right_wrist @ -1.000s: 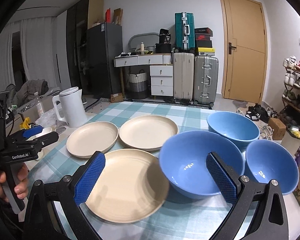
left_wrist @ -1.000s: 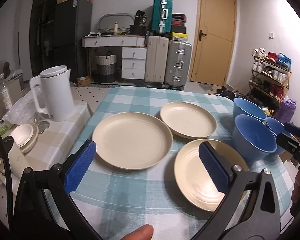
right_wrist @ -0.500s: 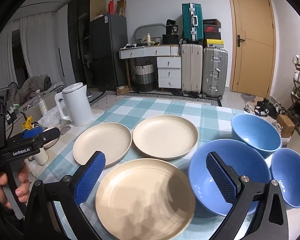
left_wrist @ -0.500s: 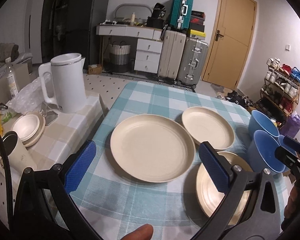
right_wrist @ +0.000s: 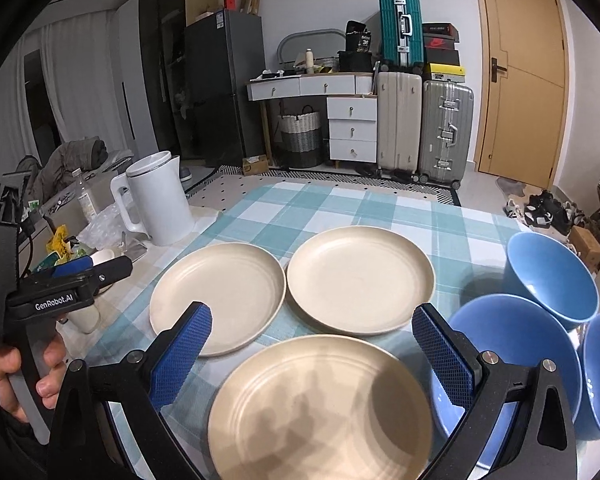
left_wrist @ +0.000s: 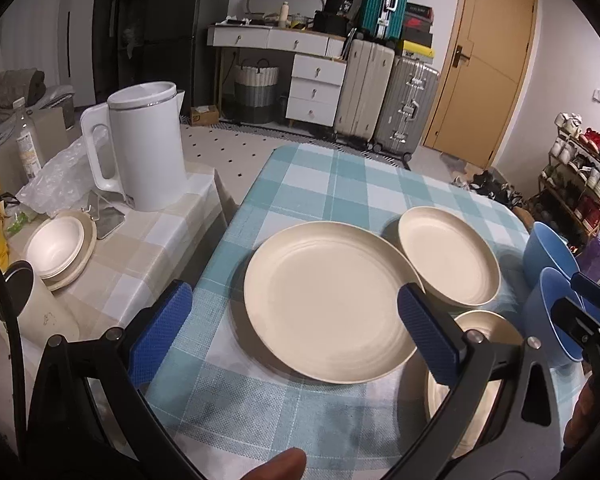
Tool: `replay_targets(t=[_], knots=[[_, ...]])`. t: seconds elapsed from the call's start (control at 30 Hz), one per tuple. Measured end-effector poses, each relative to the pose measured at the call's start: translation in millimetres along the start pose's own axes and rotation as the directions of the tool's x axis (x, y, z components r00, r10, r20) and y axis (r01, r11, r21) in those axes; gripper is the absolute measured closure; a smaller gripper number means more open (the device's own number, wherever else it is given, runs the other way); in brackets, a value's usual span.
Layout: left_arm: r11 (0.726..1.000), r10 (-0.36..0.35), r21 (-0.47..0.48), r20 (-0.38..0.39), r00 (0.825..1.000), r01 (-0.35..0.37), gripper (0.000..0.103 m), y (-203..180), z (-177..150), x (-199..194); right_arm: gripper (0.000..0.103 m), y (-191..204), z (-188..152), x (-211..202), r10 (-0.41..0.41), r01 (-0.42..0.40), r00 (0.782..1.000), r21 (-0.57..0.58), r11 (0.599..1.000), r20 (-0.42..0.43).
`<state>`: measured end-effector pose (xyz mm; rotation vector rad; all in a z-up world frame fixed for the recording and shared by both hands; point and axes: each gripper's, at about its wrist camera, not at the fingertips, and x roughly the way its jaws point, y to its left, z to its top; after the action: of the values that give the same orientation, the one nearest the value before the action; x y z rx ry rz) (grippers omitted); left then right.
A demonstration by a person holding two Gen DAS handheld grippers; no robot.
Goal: Organize plates and bowls
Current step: 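Move both tools forward toward the rim of the nearest cream plate, then close the left gripper on the cream plate rim while the right gripper also clamps it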
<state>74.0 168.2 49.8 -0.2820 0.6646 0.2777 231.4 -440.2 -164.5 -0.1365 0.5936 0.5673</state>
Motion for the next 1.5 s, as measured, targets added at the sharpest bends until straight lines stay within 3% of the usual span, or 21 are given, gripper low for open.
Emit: replay_targets(t=[0.2,0.53,0.77,1.17,1.5], knots=[[0.999,-0.003,-0.043,-0.018,1.000,0.002,0.000,7.8,3.5,21.4,0.000,4.8,3.8,20.2,0.016,-0.016,0.999,-0.004,1.000,-0.029],[0.999,0.042,0.013,-0.090,0.995,-0.041,0.000,9.3,-3.3,62.6,0.003,12.4,6.1,60.2,0.031,-0.031,0.995,-0.003,1.000,-0.090],[0.999,0.031,-0.011,-0.142,0.989,-0.033,0.001,17.8,-11.6,85.4,0.010,14.3,6.7,89.0,0.067,-0.067,0.987,0.009,0.998,-0.144],[1.000,-0.005,-0.026,-0.213,0.977,0.000,0.023,28.8,-24.2,113.7,0.026,18.9,-5.4,139.9,0.103,-0.102,0.968,0.020,0.995,-0.231],[0.999,-0.016,-0.034,-0.262,0.965,0.007,0.048,31.2,-35.6,132.0,0.048,26.3,-13.5,167.4,0.130,-0.130,0.948,0.020,0.991,-0.292]])
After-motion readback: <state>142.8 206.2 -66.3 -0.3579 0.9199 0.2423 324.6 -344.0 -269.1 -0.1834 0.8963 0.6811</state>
